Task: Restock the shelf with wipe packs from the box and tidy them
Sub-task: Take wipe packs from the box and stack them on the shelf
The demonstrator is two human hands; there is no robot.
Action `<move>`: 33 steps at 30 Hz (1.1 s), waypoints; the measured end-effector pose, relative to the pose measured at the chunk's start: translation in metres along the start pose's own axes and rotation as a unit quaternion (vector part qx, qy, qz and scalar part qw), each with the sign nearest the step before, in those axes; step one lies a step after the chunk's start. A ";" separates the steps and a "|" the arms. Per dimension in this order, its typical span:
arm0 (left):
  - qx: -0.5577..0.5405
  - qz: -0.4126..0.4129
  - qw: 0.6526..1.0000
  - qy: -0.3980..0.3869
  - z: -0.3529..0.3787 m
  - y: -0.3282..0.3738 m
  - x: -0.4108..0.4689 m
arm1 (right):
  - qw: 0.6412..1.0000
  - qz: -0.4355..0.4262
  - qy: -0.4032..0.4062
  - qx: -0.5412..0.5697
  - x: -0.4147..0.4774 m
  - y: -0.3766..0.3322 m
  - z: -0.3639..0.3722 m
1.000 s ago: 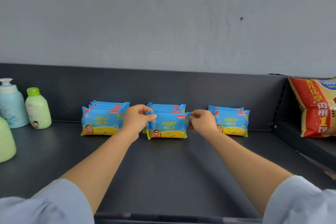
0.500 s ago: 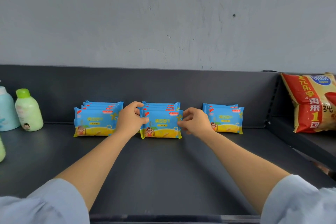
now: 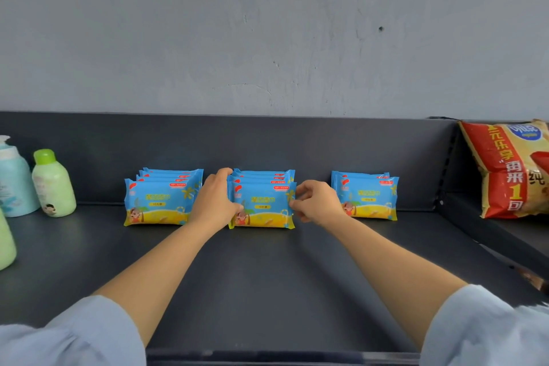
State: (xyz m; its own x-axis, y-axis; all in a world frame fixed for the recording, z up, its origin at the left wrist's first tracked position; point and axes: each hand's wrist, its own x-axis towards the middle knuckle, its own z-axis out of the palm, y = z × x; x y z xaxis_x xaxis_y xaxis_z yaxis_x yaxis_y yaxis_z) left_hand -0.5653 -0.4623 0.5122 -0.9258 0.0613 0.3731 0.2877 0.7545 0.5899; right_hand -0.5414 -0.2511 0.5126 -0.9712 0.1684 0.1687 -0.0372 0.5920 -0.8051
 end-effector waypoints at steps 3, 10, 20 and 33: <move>0.044 0.015 0.999 -0.004 0.000 0.004 -0.005 | 1.000 -0.008 -0.001 -0.025 -0.005 -0.001 -0.003; 0.173 0.043 0.984 0.009 -0.001 0.011 -0.018 | 0.993 -0.032 0.003 -0.117 -0.019 -0.002 -0.016; 0.216 -0.036 0.975 -0.016 0.003 0.016 -0.034 | 0.979 -0.054 -0.083 -0.177 -0.043 -0.006 -0.011; 0.262 -0.041 0.964 0.019 0.010 0.012 -0.026 | 0.972 -0.066 -0.102 -0.202 -0.043 -0.007 -0.002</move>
State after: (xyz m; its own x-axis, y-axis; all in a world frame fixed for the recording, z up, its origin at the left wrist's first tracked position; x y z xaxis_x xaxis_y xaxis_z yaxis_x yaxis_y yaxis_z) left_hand -0.5400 -0.4484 0.5025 -0.9277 -0.0298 0.3721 0.0404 0.9829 0.1795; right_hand -0.4991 -0.2607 0.5121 -0.9922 -0.0651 0.1067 -0.1094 0.8656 -0.4886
